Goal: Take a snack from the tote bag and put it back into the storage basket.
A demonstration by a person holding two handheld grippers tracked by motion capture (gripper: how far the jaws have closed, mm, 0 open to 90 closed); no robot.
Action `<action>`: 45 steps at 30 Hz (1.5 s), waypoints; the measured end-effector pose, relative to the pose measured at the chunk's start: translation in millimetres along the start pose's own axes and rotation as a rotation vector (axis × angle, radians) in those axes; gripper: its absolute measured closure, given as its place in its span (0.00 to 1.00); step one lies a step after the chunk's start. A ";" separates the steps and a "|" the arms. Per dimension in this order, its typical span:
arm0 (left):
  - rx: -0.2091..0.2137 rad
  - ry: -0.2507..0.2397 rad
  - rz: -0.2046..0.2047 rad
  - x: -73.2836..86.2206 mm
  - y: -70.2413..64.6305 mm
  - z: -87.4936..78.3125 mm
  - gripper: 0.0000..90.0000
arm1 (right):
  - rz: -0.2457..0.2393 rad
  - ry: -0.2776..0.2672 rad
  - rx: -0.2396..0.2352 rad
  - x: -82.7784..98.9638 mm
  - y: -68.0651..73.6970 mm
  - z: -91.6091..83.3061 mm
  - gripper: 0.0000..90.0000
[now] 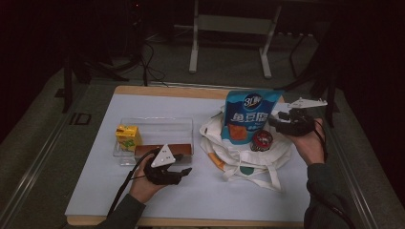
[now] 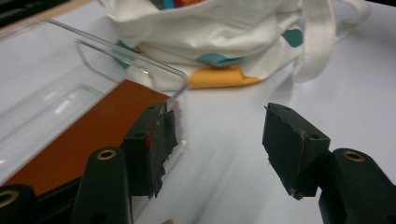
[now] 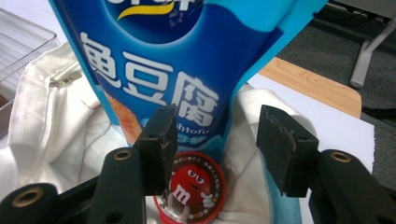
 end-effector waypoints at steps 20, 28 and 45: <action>0.070 0.018 0.024 20.1 -3.4 30.8 0.45 | 0.034 -0.009 -0.027 -27.0 -12.9 9.8 0.44; 0.072 0.027 0.012 25.7 0.0 37.7 0.46 | 0.065 -0.001 -0.037 -36.1 -16.1 20.4 0.40; 0.075 0.047 0.015 29.1 0.5 43.7 0.45 | 0.103 -0.012 -0.140 -43.0 -12.2 43.3 0.47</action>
Point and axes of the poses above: each handheld gripper's, and its own axes: z roughly forward along the jaws, x roughly out of its underside, y roughly to its left, the point moved 5 cm from there along z, roughly forward along the jaws, and after that the axes turned 15 degrees about x, right-handed, at the moved point
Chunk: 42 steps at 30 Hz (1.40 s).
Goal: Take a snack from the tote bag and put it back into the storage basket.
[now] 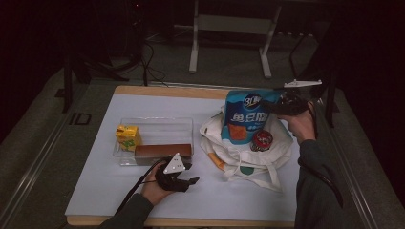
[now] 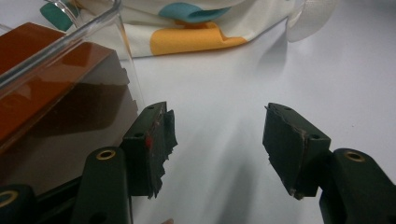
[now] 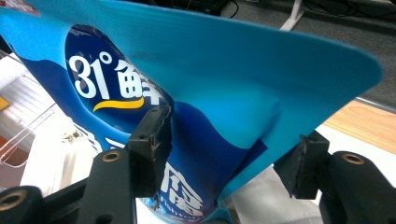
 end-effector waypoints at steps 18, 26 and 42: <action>-0.001 0.010 0.010 0.3 -0.7 1.0 0.45 | -0.009 -0.043 -0.073 0.8 3.7 9.3 0.42; 0.002 0.017 0.012 0.5 -0.9 1.5 0.45 | 0.006 -0.071 -0.110 2.1 8.1 6.4 0.53; -0.004 0.026 0.016 0.6 -1.3 2.6 0.45 | -0.004 -0.098 -0.243 0.1 24.8 -2.5 0.83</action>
Point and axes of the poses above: each handheld gripper's, and its own axes: z roughly forward along the jaws, x roughly out of its underside, y roughly to its left, the point moved 5 cm from there along z, roughly forward along the jaws, and after that the axes turned 15 degrees about x, right-handed, at the moved point
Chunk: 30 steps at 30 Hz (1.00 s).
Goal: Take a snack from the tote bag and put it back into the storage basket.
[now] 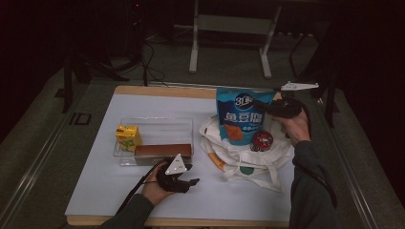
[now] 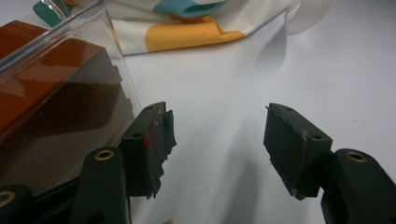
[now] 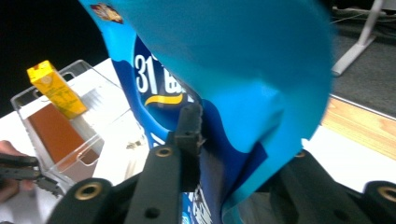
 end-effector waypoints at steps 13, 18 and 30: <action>0.002 0.003 -0.009 0.2 1.0 0.1 0.45 | 0.089 0.054 -0.010 -1.5 8.3 -3.2 0.99; 0.002 0.002 -0.011 0.2 1.2 0.1 0.45 | 0.128 0.077 -0.003 -4.2 13.4 -4.1 0.99; 0.005 -0.001 -0.017 0.1 1.4 0.2 0.45 | 0.179 0.086 -0.010 -10.0 23.1 -3.7 0.99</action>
Point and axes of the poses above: each handheld gripper's, and its own axes: z roughly forward along the jaws, x roughly out of its underside, y roughly to its left, the point moved 5 cm from there along z, roughly forward along the jaws, and after that the axes turned 15 degrees about x, right-handed, at the moved point
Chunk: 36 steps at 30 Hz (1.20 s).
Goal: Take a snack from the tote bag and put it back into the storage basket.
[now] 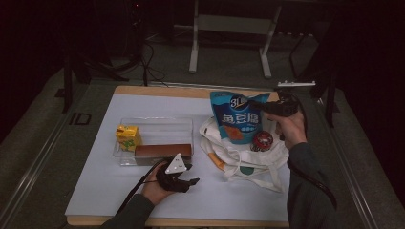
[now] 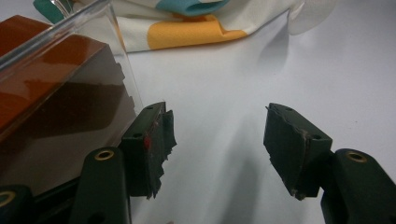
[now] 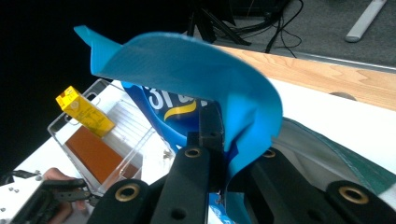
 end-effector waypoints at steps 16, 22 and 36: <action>-0.001 0.001 -0.004 0.1 0.7 -0.3 0.44 | 0.008 -0.030 -0.005 -11.8 16.3 -13.3 0.99; -0.003 0.005 0.001 0.2 0.3 0.1 0.44 | 0.017 -0.067 -0.017 -20.8 21.1 -24.5 0.99; 0.001 0.006 -0.002 0.3 0.1 0.2 0.44 | -0.006 -0.092 -0.041 -32.1 38.5 -34.9 0.99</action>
Point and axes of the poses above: each handheld gripper's, and its own axes: z roughly forward along the jaws, x roughly out of its underside, y roughly to its left, the point moved 5 cm from there along z, roughly forward along the jaws, and after that the axes turned 15 degrees about x, right-handed, at the moved point
